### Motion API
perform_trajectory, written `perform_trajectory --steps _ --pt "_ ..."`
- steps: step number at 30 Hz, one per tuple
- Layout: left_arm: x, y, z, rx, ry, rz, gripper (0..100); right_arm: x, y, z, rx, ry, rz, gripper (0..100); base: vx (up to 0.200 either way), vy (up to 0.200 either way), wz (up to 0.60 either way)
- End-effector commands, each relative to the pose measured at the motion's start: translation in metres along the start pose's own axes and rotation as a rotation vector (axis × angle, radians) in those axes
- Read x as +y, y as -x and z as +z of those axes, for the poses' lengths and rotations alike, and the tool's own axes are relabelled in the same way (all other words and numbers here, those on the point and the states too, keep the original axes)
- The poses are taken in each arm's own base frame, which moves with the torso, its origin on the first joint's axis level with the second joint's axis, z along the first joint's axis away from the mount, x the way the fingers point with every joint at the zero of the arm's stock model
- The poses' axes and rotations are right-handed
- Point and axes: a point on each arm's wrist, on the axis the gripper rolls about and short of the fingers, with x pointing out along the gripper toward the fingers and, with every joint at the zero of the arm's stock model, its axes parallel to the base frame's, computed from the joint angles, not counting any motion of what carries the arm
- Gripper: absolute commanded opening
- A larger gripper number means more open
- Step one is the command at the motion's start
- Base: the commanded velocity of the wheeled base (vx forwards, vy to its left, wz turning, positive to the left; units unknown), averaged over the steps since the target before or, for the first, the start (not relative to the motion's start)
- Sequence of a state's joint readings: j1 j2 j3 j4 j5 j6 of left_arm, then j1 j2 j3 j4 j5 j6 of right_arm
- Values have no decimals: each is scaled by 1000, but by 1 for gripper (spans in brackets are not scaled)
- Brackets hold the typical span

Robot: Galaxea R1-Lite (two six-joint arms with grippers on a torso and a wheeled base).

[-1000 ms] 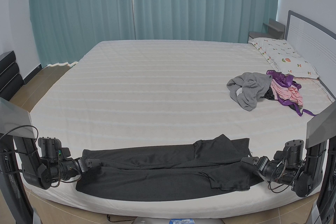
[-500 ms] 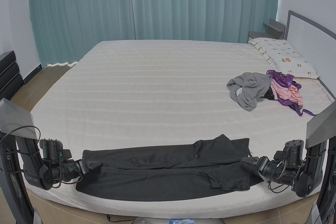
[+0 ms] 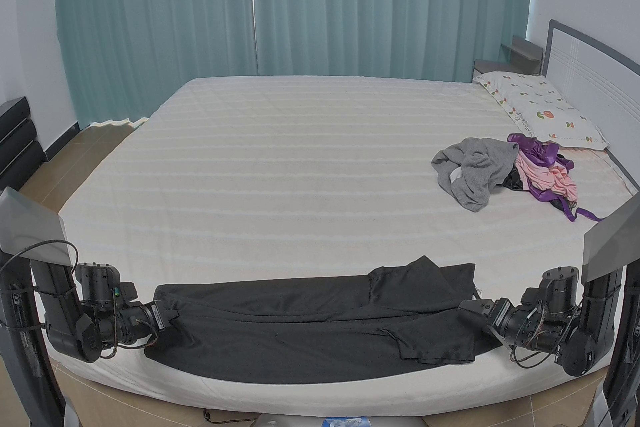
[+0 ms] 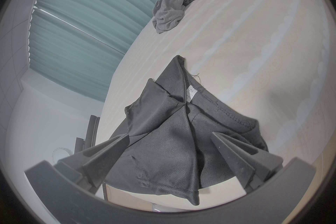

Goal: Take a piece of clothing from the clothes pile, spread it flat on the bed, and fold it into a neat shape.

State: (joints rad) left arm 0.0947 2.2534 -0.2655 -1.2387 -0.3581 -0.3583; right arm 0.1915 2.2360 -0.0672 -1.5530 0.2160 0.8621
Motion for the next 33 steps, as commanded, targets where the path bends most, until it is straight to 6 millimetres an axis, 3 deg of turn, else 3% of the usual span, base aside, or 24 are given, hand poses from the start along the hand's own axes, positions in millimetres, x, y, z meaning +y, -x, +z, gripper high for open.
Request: perform_trajectory --steps 1,11,17,33 --pt "1 1 0 -14 -2 3 0 1 0 1 -9 2 11 100 0 0 0" --pt "1 1 0 -20 15 2 0 1 0 1 -11 0 10 100 0 0 0" --pt "1 1 0 -20 22 2 0 1 0 1 -11 2 10 100 -200 0 0" --pt "-5 0 10 -89 62 -36 0 1 1 1 -10 3 12 100 0 0 0"
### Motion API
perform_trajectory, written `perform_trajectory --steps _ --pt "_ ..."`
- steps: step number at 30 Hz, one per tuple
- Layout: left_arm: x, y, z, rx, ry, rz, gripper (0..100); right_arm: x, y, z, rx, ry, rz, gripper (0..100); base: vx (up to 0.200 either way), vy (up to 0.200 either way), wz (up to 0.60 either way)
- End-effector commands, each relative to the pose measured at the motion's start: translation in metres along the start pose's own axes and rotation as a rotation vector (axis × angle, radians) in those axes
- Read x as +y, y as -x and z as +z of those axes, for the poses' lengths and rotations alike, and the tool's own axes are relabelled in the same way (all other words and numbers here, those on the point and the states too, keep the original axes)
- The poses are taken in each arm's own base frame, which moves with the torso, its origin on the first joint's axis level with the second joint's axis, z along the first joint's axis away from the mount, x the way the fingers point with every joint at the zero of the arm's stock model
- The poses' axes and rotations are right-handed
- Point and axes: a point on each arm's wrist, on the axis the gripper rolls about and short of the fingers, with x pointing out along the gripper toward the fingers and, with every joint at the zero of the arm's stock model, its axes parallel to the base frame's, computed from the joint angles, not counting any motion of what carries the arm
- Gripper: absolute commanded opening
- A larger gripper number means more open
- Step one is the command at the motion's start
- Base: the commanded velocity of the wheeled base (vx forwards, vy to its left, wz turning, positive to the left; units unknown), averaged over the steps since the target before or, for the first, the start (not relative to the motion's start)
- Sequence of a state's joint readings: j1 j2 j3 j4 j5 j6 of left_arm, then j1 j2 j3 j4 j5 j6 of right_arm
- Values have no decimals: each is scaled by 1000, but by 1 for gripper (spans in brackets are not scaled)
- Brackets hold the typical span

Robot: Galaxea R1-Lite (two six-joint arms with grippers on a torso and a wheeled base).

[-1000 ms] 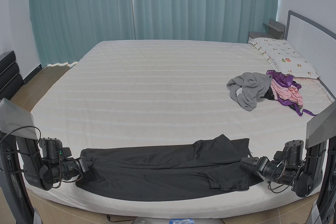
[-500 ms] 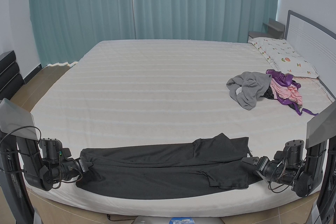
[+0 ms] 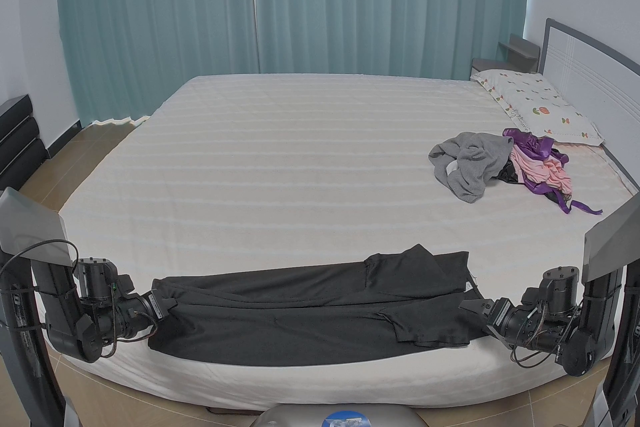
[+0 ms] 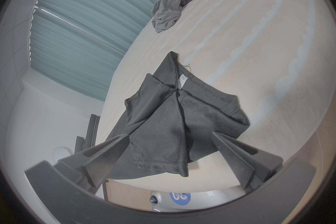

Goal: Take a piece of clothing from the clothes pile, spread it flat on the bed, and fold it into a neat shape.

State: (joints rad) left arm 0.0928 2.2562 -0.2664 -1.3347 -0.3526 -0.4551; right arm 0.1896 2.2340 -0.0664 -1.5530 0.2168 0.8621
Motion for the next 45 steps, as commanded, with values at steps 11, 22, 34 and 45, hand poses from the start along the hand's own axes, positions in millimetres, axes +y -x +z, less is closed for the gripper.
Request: perform_trajectory --steps 11,22,34,45 --pt "-9 0 1 -4 9 -25 0 0 -1 0 -2 4 9 100 0 -109 0" --pt "-33 6 6 -68 29 -31 0 0 -1 0 -3 4 11 100 0 -200 0" --pt "-80 6 3 -81 -52 -100 0 0 -1 0 0 2 7 100 0 -200 0" --pt "-134 -5 11 -1 -114 -105 0 0 -1 0 0 2 7 100 0 -200 0"
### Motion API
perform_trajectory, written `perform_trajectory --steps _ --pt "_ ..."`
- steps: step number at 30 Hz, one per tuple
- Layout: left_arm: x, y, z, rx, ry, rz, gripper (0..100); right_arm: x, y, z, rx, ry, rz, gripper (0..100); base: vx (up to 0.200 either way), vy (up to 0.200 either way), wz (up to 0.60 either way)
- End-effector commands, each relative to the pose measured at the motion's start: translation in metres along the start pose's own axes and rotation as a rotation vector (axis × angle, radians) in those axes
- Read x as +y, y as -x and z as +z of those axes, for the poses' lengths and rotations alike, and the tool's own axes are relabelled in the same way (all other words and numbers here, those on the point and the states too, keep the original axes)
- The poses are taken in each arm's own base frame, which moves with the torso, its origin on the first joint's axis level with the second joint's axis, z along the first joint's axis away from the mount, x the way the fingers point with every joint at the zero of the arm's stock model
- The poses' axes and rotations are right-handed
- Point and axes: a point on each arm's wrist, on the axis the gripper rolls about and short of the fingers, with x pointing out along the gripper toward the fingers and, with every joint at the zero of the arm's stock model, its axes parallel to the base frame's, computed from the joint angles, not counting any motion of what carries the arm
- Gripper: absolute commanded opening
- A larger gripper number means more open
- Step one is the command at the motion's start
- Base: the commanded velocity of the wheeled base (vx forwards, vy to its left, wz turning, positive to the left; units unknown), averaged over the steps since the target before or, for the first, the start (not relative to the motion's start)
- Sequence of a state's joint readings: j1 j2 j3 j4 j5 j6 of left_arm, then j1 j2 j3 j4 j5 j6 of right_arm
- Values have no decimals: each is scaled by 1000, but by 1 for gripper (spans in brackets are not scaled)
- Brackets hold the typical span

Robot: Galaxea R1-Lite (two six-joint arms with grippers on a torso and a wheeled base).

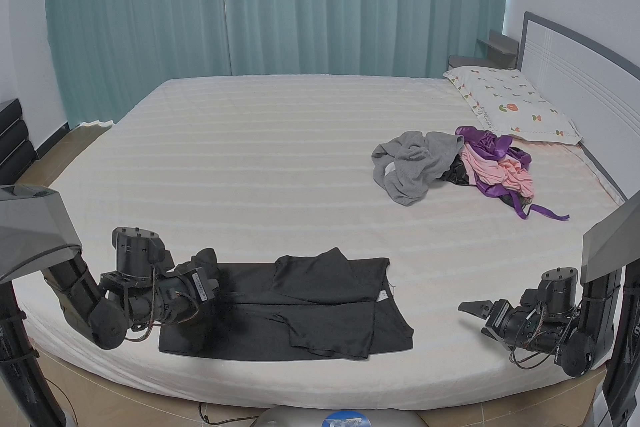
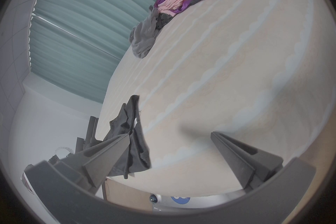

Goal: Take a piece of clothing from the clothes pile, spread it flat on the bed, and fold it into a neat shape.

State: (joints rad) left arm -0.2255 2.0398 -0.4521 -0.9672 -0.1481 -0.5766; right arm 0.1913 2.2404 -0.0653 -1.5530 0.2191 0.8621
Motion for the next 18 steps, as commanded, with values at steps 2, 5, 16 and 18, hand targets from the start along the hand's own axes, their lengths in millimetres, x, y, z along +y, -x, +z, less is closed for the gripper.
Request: perform_trajectory --steps 2,5,16,18 --pt "-48 -8 11 -29 -68 -55 0 1 0 1 -7 4 9 100 0 -200 0" --pt "-61 -12 10 -5 -87 -65 0 0 0 0 -6 4 8 100 0 -200 0" --pt "-101 -54 -5 112 -151 -39 0 0 0 0 -5 4 7 100 0 -164 0" --pt "-104 -59 -13 137 -163 -38 0 0 -1 0 -5 5 7 100 0 0 0"
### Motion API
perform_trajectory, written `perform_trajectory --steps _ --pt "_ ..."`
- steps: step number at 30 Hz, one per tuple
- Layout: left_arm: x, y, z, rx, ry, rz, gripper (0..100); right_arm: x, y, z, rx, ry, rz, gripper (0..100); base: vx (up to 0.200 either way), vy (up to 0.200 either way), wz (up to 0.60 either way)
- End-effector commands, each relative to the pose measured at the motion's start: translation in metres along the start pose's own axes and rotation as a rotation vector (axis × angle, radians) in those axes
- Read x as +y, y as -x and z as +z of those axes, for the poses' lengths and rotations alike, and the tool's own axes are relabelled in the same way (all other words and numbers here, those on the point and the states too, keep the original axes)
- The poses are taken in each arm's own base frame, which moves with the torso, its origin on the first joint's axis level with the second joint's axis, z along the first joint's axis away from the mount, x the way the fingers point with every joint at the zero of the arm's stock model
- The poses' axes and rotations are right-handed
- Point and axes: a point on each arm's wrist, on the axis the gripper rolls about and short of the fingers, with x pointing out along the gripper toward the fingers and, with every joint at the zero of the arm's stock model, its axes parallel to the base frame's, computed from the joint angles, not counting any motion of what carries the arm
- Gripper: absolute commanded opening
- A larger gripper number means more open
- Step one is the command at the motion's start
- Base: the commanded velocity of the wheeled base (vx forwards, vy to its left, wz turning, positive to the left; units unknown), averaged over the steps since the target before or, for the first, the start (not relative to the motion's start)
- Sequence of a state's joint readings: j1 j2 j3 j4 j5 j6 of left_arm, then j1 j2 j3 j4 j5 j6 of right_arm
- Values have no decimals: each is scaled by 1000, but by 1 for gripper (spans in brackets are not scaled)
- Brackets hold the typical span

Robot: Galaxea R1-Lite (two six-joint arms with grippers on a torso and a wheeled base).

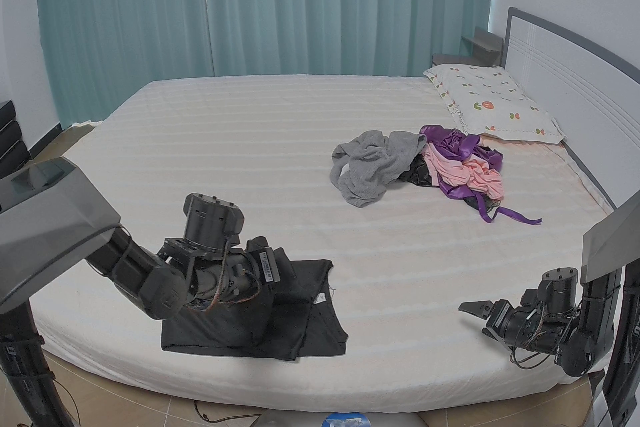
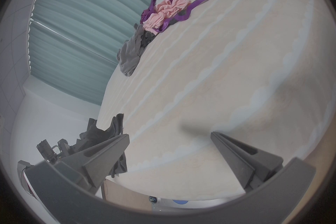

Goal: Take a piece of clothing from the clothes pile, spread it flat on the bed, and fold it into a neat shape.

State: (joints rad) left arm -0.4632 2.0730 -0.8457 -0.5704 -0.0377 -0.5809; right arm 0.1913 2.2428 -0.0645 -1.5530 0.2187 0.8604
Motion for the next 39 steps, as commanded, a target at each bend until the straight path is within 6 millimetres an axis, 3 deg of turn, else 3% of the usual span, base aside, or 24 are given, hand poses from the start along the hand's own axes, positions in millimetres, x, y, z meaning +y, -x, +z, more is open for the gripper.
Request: perform_trajectory --steps 1,5,6,15,19,23,28,31,39 --pt "-12 -23 -14 53 -30 -1 0 1 -1 1 -7 4 9 100 0 0 0" --pt "-21 -38 -22 28 -15 40 0 0 -1 0 -5 4 7 100 0 0 0" --pt "-22 -39 -23 21 -10 53 100 0 -1 0 -4 5 6 100 0 0 0" --pt "-20 -36 -27 27 14 70 100 0 0 -1 1 6 2 100 0 0 0" --pt "-21 -19 -22 9 55 61 100 0 0 -1 1 6 2 100 0 0 0" --pt "-8 8 -30 28 68 81 100 -1 0 -2 5 9 -1 100 0 0 0" --pt "11 35 -24 16 140 100 100 -1 0 -2 4 9 0 100 0 0 0" --pt "34 59 -39 105 210 75 100 -1 1 -2 6 7 -2 100 0 0 0" --pt "61 66 -43 65 401 36 100 0 1 -2 5 8 1 100 -25 0 0"
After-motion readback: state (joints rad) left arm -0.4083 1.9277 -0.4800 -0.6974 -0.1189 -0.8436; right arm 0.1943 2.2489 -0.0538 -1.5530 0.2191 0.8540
